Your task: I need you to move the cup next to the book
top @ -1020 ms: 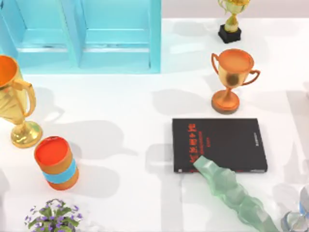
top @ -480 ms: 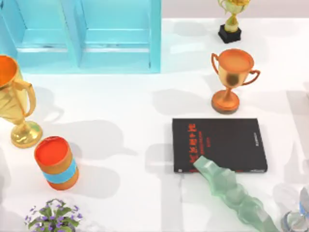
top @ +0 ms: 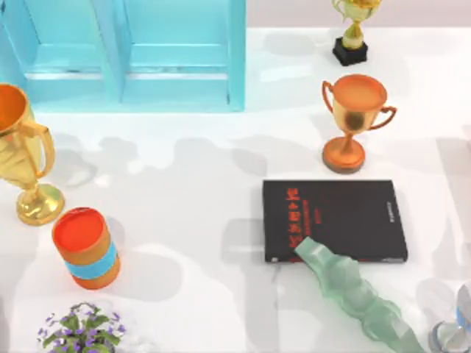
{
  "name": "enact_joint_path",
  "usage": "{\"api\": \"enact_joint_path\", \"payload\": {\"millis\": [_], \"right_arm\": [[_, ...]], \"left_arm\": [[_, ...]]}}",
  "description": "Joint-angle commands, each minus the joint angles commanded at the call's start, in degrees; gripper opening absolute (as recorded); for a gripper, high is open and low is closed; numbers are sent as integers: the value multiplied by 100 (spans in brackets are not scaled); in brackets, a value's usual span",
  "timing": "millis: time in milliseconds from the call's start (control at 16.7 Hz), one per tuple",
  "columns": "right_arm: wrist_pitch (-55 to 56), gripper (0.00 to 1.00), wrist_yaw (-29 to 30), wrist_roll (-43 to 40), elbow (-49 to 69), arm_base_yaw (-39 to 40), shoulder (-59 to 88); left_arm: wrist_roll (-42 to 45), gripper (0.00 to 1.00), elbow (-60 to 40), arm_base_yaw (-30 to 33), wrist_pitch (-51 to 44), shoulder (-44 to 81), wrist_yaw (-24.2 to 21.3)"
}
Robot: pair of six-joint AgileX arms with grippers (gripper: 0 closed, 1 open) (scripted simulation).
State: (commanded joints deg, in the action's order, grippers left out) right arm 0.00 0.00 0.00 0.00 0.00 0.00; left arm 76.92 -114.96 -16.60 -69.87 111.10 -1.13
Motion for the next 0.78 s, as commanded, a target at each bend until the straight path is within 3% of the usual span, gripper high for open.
{"api": "enact_joint_path", "payload": {"millis": [480,780], "right_arm": [[0,100,0,0,0,0,0],[0,100,0,0,0,0,0]], "left_arm": [[-6499,0,-1431,2871,-986,1343,-186],[-9441,0,-1533,4308,-1335,1940,-117]]}}
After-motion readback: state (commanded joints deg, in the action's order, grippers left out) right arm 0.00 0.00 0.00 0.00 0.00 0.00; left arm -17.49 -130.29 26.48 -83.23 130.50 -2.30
